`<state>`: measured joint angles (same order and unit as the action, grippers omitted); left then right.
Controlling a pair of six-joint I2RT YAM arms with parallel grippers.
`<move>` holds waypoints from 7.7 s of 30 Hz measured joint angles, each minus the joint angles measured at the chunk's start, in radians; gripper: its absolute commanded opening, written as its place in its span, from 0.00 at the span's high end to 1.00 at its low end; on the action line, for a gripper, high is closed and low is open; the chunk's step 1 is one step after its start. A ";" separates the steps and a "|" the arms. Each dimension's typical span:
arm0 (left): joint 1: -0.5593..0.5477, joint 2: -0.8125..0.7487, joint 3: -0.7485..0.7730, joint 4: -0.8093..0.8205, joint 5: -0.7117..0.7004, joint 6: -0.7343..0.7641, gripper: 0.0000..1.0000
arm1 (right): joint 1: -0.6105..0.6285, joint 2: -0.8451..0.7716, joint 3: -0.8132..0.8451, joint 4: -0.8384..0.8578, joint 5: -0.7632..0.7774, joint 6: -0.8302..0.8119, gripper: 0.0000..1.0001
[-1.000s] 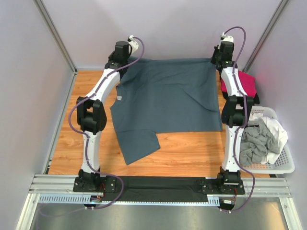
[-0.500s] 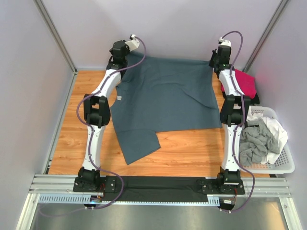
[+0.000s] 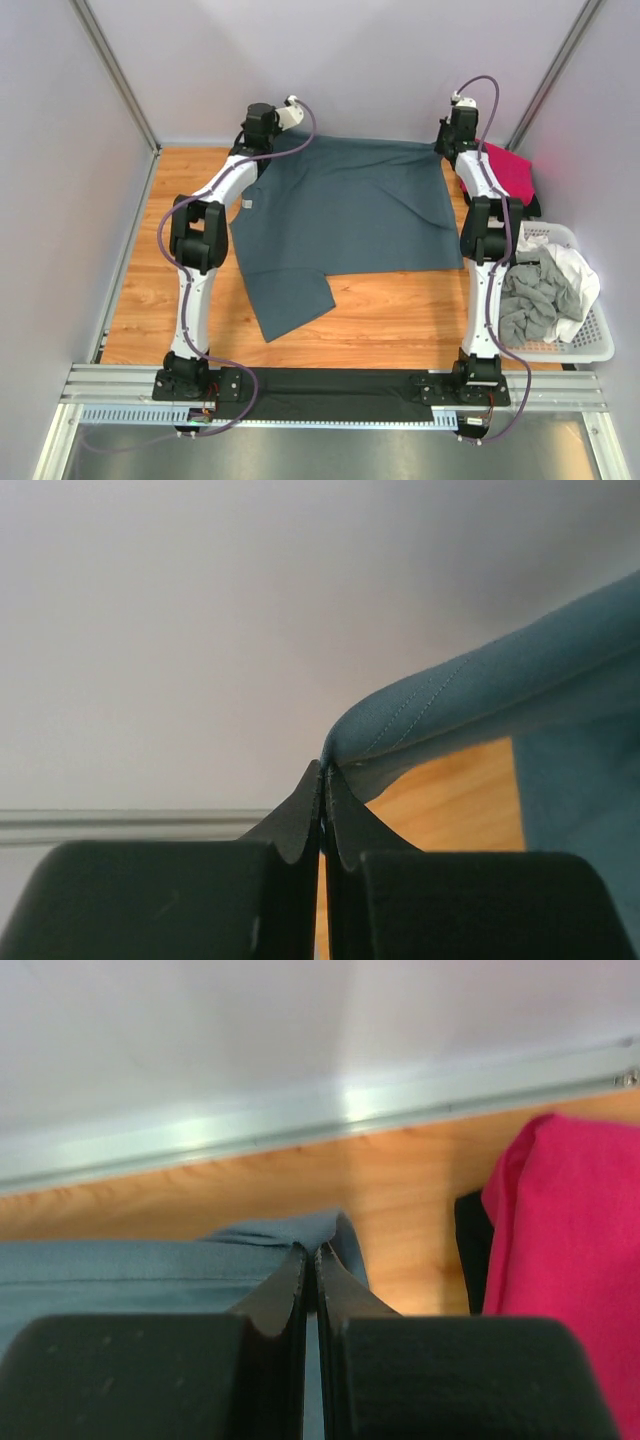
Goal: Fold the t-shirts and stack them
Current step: Fold the tshirt
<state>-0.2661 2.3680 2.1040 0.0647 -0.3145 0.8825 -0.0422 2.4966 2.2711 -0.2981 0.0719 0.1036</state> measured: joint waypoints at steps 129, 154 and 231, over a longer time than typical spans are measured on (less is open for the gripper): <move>-0.094 -0.576 -0.783 -0.459 0.021 -0.328 1.00 | -0.026 -0.332 -0.615 -0.103 -0.023 -0.031 1.00; -0.093 -0.581 -0.800 -0.481 0.040 -0.375 0.98 | -0.026 -0.359 -0.642 -0.106 0.014 -0.031 0.99; -0.008 -0.485 -0.843 -0.588 0.122 -1.814 0.81 | 0.039 -0.338 -0.375 -0.288 -0.212 0.223 0.23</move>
<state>-0.2741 1.8828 1.2610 -0.5236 -0.1928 -0.9310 -0.0032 2.1582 1.8965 -0.5861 -0.1398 0.3264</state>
